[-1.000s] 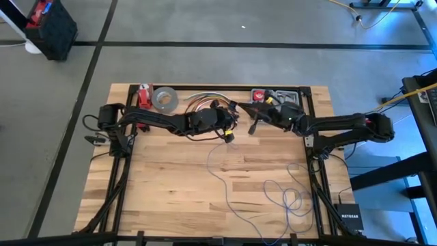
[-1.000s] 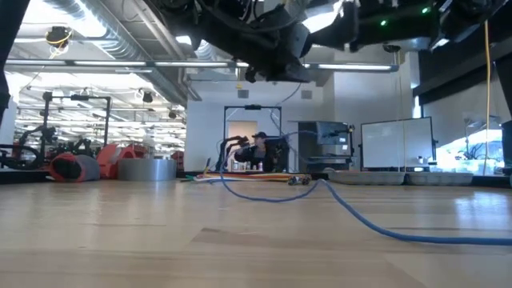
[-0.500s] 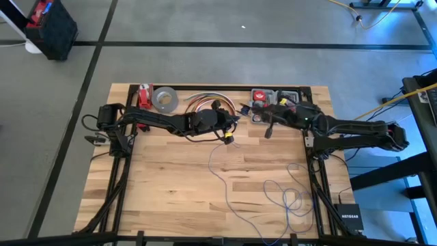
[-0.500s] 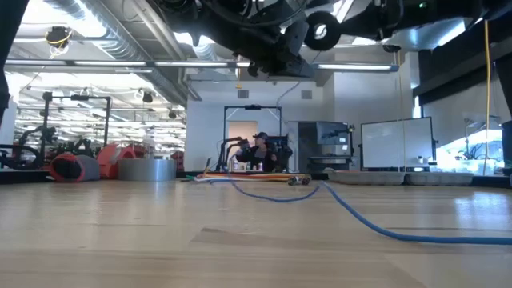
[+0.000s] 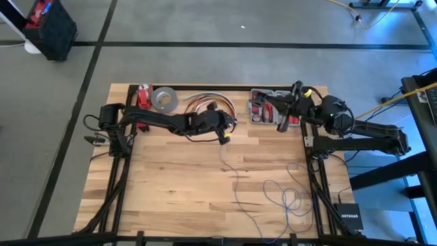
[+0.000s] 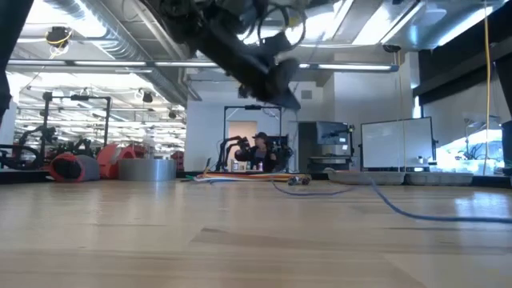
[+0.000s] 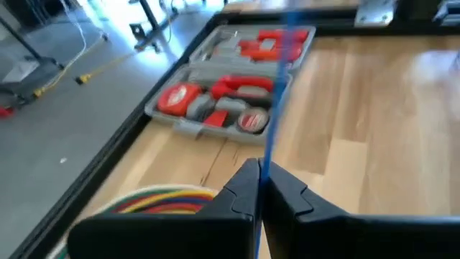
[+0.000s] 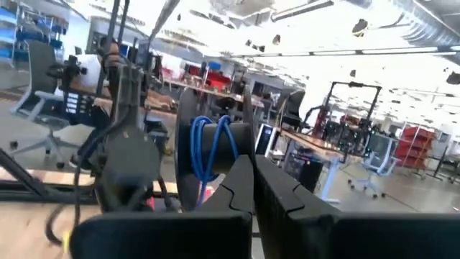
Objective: Coil cords
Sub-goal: Coil the blue wire on the black spool
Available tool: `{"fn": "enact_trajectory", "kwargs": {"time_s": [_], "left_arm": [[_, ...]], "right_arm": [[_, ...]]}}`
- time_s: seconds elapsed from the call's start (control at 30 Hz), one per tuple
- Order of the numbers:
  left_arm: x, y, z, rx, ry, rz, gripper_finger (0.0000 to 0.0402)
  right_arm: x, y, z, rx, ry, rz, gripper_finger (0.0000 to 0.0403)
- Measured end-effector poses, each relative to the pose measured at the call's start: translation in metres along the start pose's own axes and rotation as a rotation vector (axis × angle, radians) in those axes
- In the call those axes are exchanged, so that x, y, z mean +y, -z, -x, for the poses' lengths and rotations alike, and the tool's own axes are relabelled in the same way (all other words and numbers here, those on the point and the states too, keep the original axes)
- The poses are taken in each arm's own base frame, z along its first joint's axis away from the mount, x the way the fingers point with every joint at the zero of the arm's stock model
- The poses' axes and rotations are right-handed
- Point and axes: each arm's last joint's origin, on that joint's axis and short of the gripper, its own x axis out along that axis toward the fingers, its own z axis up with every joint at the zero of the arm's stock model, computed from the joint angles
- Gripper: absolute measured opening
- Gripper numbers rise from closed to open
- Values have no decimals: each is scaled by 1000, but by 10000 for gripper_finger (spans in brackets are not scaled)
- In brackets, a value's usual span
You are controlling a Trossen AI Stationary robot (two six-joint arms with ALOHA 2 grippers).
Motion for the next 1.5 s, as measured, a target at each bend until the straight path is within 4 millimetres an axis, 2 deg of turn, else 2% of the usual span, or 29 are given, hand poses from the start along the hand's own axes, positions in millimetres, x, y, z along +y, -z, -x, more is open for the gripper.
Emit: {"fn": "enact_trajectory", "kwargs": {"time_s": [0.2, 0.3, 0.53, 0.77, 0.87, 1.0, 1.13, 1.23, 1.3, 1.43, 1.5], "left_arm": [[-7, -5, 6, -24, 21, 1, 4], [-11, -1, 8, 17, 36, -20, 4], [-5, 8, 13, 154, 106, 14, 4], [-4, 7, 13, 151, 126, 33, 7], [-6, 4, 13, 121, 144, 63, 37], [-10, -3, 16, 63, 172, 37, 103], [-1, -15, 39, 73, 177, 37, 151], [6, -28, 58, 43, 174, 77, 165], [4, -34, 62, -20, 182, 71, 168], [-9, -34, 49, -222, 193, 22, 168], [-12, -28, 37, -250, 184, -1, 169]], "right_arm": [[3, 12, -1, 105, -16, 16, 3], [3, 13, -2, 118, -10, 22, 3], [3, 14, -2, 131, 1, 39, 3], [3, 15, -2, 132, 0, 39, 3], [3, 15, -2, 131, 1, 39, 3], [3, 15, -2, 132, 0, 40, 3], [4, 16, -2, 140, -2, 41, 3], [4, 17, -2, 150, -5, 42, 3], [5, 19, -5, 153, -11, 42, 3], [10, 28, -15, 193, -56, 30, 3], [12, 33, -21, 209, -62, 27, 3]]}}
